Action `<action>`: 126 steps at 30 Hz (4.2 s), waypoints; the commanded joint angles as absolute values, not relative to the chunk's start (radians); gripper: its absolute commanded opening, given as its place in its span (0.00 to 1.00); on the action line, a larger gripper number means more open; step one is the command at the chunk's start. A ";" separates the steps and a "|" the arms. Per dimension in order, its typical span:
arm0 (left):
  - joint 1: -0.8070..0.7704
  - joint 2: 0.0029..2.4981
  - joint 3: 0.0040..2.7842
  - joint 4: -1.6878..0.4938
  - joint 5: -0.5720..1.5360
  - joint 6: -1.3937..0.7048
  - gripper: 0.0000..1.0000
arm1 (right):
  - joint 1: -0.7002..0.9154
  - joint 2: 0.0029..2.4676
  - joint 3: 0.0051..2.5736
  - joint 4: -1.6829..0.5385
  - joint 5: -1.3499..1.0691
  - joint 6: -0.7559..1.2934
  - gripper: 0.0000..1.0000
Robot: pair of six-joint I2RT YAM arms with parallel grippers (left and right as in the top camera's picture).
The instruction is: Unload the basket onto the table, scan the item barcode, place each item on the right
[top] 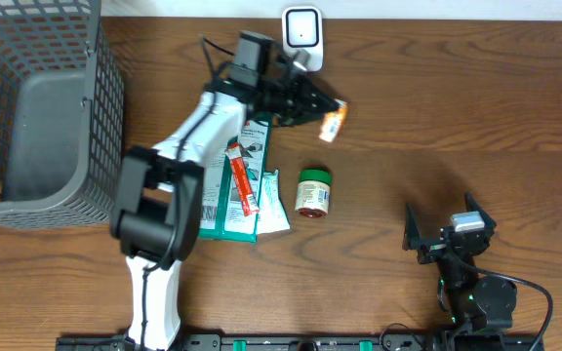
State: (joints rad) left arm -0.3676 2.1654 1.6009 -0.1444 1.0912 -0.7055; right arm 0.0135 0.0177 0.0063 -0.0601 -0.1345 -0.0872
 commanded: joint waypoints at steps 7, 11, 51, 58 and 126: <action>-0.485 2.235 1.605 -0.062 0.928 -0.924 0.07 | 0.017 0.014 0.006 -0.064 -0.132 -0.083 0.99; -0.527 2.243 1.605 -0.063 0.891 -0.929 0.07 | 0.017 0.014 0.006 -0.064 -0.132 -0.083 0.99; -0.513 2.244 1.485 -0.064 0.738 -1.077 0.08 | 0.017 0.014 0.006 -0.064 -0.132 -0.083 0.99; -0.453 2.244 1.485 -0.021 0.847 -1.079 0.09 | 0.017 0.014 0.006 -0.064 -0.132 -0.083 0.99; -0.223 1.515 1.507 -0.991 -0.439 -0.479 0.81 | 0.017 0.016 0.006 -0.064 -0.132 -0.083 0.99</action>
